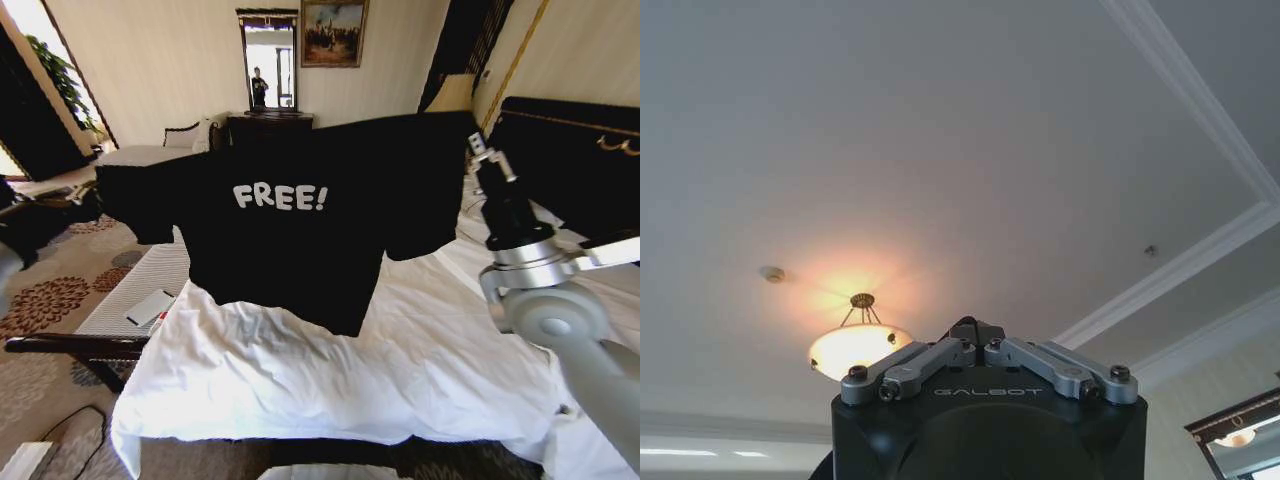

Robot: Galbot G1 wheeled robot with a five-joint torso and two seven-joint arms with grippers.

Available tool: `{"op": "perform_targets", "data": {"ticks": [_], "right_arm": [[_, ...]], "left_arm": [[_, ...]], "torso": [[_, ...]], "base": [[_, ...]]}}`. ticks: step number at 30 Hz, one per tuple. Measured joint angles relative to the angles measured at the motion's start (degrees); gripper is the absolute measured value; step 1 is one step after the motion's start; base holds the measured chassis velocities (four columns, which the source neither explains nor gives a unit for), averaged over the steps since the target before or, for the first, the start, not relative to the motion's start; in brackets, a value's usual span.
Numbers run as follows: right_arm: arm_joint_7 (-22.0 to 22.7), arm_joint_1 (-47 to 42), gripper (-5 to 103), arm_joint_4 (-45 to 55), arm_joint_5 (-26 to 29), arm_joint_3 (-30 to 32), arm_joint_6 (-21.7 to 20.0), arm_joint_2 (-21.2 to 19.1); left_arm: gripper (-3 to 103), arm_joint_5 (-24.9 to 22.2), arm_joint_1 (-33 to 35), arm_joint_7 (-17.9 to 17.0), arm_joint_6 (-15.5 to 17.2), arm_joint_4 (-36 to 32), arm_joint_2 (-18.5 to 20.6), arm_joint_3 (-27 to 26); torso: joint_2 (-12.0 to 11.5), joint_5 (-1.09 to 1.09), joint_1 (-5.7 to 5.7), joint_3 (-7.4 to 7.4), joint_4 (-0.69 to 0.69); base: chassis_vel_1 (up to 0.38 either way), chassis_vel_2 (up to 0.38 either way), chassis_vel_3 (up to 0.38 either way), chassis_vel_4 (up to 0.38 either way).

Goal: Fold the clothes on the bed.

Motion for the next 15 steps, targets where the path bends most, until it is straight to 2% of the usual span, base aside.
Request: {"op": "perform_targets", "data": {"ticks": [1,5,7,10,12,15], "right_arm": [[0.00,0.00,0,0.00,0.00,0.00,0.00,0.00],[-0.40,-4.78,0,4.07,3.59,7.91,0.04,-1.78],[-0.21,-5.20,0,4.68,4.22,8.68,0.04,-2.06],[1.72,-7.32,0,7.12,8.23,12.93,-0.31,-3.92],[1.98,-7.55,0,7.17,8.61,13.38,-0.35,-4.13],[4.95,-11.07,0,7.36,10.34,17.91,-0.84,-5.55]], "left_arm": [[0,0.00,0.00,0.00,0.00,0.00,0.00,0.00],[0,-4.11,2.18,-0.01,-0.13,-1.21,2.31,-6.04],[0,-4.48,2.62,-0.01,-0.15,-1.37,2.67,-6.78],[0,-7.61,5.55,0.06,-0.29,-2.20,4.57,-11.50],[0,-7.99,5.74,0.05,-0.29,-2.26,4.77,-11.86],[0,-11.07,6.96,-0.73,-0.12,-2.95,7.72,-13.29]], "torso": [[0.00,0.00,0.00,0.00,0.00],[0.00,-0.01,0.00,0.00,0.00],[0.00,-0.01,0.00,0.00,-0.01],[0.00,-0.01,0.00,0.00,0.01],[0.00,-0.01,0.00,0.00,0.01],[0.00,-0.01,-0.01,0.00,0.03]], "base": [[0.000,0.000,0.000,0.000],[0.000,0.000,0.000,0.000],[0.000,0.000,0.000,0.000],[0.000,0.000,0.000,0.000],[0.000,0.000,0.000,0.000],[0.000,0.000,0.000,0.000]]}}
